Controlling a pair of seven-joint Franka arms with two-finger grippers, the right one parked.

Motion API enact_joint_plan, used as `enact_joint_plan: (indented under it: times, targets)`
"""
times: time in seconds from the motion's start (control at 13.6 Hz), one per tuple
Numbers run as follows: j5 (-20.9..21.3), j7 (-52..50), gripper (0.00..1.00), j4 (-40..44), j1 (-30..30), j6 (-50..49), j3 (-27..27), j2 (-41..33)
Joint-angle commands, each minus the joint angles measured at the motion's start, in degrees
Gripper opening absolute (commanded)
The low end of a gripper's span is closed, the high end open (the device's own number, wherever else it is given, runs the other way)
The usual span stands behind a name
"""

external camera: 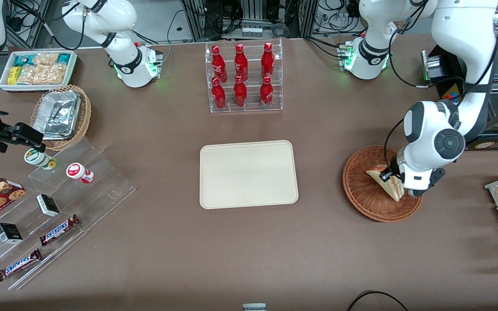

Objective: Place sandwich from basket to tray
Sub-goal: 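Close the left gripper on the sandwich and lift it from the basket, then carry the held sandwich over to the cream tray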

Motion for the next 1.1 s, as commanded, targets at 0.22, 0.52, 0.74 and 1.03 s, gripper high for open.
enact_joint_plan:
  times: [0.22,0.52,0.74,1.03]
  targets:
    - [0.5,-1.0,0.0,9.1,-5.0,-11.7,-2.7,-1.1]
    - [0.4,-4.1,0.0,13.4,-13.7,-13.7,-2.7,-0.1]
    - [0.2,-4.2,0.0,14.8,-20.4,-13.1,-2.7,2.1]
    - [-3.9,-4.1,0.0,23.1,-27.6,-12.7,-2.7,10.5]
